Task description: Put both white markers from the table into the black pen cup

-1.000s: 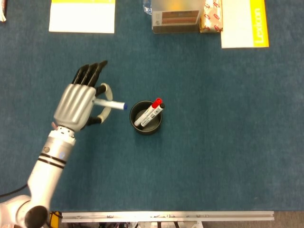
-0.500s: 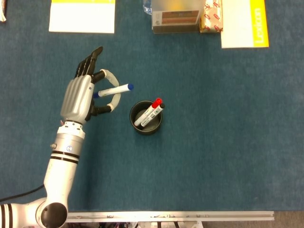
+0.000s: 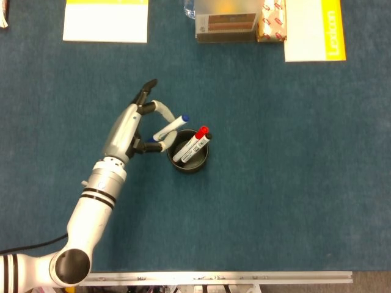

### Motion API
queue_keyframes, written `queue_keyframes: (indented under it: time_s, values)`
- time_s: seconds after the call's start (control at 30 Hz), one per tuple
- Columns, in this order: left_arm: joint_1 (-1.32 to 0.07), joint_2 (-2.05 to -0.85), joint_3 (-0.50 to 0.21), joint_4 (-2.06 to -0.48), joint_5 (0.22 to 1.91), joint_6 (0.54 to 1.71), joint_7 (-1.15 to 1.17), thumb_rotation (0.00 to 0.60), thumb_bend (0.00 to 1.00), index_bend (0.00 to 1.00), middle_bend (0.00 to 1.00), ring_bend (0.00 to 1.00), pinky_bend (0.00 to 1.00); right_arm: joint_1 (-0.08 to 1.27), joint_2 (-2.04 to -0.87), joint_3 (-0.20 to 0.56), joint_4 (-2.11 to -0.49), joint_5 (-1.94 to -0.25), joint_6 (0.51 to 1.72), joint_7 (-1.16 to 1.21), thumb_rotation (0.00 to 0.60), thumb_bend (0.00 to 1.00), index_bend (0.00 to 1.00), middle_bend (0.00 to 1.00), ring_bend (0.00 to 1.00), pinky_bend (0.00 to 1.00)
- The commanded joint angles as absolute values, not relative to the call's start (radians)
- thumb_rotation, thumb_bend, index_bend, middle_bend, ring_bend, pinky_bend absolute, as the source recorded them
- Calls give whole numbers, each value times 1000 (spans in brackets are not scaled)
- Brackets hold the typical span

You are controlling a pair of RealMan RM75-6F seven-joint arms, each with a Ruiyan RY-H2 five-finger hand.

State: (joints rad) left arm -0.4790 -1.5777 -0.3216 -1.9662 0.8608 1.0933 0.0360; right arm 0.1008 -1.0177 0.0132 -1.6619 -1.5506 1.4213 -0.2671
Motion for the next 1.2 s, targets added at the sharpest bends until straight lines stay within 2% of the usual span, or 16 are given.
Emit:
queue_keyframes:
  time_s: [0.03,0.3,0.5,1.2]
  values:
    - [-492,-1591,-327,-1960,869,1085,14,600,327,705,7,0,0,101,-1017,13,-1662,-1551,1421,-266,600,868,569,388,256,164]
    - [-520,-1626,-320,-1960,879,1101,20,600,326,708,9,0,0,101,-1020,11,-1661,-1551,1418,-270,600,867,568,388,256,164]
    - [-522,-1707,-319,-1933,945,1185,14,600,327,709,9,0,0,101,-1019,10,-1662,-1552,1419,-269,600,867,569,388,256,164]
    - [-537,-1814,-319,-1908,917,1228,27,600,326,718,12,0,0,100,-1016,12,-1665,-1556,1426,-262,600,867,569,388,256,164]
